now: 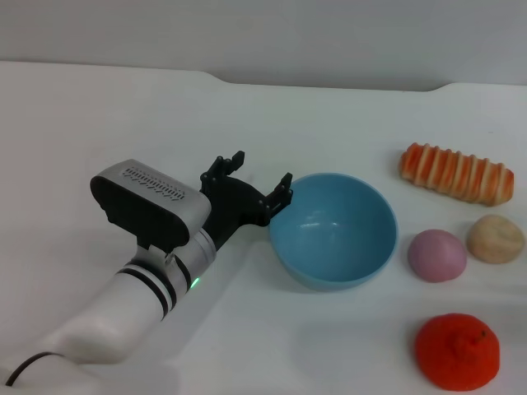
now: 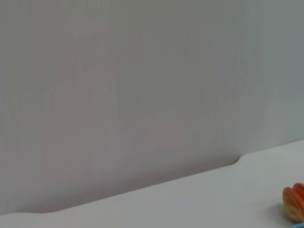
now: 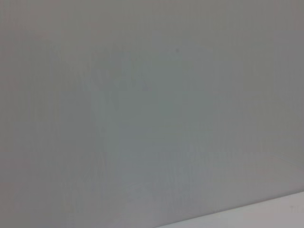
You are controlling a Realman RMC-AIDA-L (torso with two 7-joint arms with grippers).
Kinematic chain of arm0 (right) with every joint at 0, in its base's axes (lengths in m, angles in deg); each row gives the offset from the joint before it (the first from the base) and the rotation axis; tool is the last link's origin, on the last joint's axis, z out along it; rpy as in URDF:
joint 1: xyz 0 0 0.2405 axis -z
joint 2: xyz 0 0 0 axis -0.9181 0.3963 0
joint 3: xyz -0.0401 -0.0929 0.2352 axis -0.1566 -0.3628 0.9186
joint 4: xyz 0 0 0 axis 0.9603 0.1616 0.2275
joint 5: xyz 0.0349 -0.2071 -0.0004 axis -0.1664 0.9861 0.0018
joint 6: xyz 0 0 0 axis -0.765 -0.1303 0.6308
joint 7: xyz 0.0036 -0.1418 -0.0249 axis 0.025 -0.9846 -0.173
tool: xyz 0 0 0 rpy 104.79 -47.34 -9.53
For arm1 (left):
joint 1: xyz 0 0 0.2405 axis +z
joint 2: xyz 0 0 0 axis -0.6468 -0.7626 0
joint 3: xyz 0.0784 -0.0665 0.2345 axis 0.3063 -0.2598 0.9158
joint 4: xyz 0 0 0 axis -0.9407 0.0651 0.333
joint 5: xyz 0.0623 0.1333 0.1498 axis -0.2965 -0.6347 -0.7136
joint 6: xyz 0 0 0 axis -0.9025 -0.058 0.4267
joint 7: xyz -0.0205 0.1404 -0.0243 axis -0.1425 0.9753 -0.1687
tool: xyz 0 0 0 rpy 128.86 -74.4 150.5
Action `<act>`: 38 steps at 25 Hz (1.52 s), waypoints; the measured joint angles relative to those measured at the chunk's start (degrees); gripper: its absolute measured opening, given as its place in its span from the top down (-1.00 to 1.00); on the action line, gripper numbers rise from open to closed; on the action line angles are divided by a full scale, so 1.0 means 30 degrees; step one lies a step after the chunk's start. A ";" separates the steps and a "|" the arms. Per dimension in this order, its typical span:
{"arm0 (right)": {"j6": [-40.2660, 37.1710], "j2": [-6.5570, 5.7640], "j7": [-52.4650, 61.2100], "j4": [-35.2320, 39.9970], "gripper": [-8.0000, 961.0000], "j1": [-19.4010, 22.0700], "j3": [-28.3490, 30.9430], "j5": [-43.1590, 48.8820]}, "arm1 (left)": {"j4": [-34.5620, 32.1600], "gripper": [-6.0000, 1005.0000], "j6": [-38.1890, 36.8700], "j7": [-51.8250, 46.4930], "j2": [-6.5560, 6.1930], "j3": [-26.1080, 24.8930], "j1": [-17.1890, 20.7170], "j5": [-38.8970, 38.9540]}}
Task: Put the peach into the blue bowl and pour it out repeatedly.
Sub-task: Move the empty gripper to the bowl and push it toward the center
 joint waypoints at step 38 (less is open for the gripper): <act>0.0229 -0.0030 -0.0082 -0.0006 -0.43 0.0152 -0.0081 0.0003 | -0.7128 -0.46 -2.6892 0.6194 -0.0194 -1.7757 -0.0224 -0.2052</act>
